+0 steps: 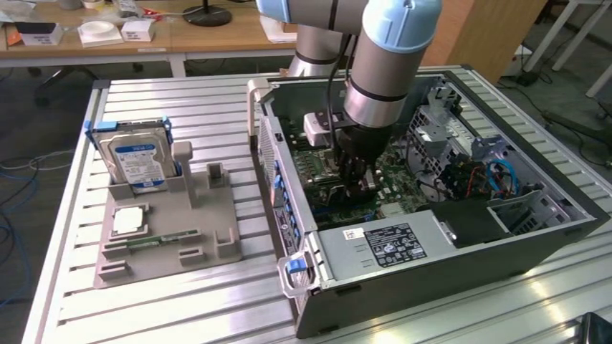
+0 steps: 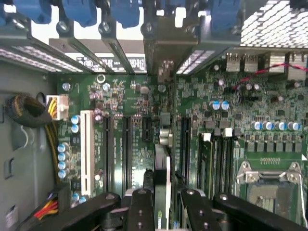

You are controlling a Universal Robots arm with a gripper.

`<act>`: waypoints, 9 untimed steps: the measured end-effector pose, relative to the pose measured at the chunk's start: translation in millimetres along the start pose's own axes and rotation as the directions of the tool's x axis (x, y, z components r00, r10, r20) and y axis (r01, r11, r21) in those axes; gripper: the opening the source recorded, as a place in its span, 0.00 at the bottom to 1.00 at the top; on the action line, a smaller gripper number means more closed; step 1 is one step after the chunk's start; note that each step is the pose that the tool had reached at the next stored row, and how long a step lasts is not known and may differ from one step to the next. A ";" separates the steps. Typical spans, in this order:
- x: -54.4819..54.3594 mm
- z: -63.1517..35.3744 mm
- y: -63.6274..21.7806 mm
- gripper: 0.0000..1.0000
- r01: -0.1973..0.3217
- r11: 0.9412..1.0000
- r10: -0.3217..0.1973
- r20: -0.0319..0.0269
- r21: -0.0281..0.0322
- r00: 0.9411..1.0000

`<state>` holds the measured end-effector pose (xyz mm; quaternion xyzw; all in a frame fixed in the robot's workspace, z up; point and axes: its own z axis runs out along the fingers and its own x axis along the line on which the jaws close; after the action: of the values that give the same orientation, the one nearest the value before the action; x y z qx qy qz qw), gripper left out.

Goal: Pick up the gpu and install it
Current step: 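Insert the gpu into the slot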

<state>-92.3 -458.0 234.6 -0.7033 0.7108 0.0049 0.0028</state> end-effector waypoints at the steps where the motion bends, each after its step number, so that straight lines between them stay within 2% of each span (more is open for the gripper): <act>1: 0.0 0.9 0.0 0.26 0.000 1.000 0.000 0.000 0.000 1.000; 9: -0.1 1.1 -0.2 0.26 0.000 1.000 0.000 0.001 0.001 1.000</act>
<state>-92.2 -457.9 233.5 -0.7034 0.7108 0.0049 0.0033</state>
